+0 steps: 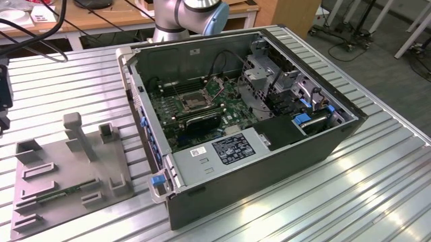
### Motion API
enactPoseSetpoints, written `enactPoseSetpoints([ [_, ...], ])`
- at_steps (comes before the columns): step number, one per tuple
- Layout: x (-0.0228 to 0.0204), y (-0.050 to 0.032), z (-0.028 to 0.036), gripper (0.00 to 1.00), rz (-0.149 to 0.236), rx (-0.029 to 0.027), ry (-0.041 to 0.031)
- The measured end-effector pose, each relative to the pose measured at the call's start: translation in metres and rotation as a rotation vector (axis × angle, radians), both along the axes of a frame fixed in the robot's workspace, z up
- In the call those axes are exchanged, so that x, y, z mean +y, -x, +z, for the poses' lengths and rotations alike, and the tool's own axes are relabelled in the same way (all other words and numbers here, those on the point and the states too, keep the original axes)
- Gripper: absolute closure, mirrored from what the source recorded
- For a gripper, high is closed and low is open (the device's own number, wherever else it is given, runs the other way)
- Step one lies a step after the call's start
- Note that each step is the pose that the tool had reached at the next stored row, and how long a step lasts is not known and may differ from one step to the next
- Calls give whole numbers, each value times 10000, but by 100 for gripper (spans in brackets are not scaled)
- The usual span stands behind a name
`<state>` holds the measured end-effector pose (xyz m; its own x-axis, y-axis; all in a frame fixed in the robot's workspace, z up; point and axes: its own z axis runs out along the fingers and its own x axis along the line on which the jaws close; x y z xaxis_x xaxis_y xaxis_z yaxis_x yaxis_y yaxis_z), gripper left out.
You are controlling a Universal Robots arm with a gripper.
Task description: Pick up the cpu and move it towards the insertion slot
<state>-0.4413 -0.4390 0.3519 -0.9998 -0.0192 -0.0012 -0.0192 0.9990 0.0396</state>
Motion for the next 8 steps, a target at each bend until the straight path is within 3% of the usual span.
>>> enactPoseSetpoints([
  [8, 0, 0, 26, 45, 0, 4, 3],
])
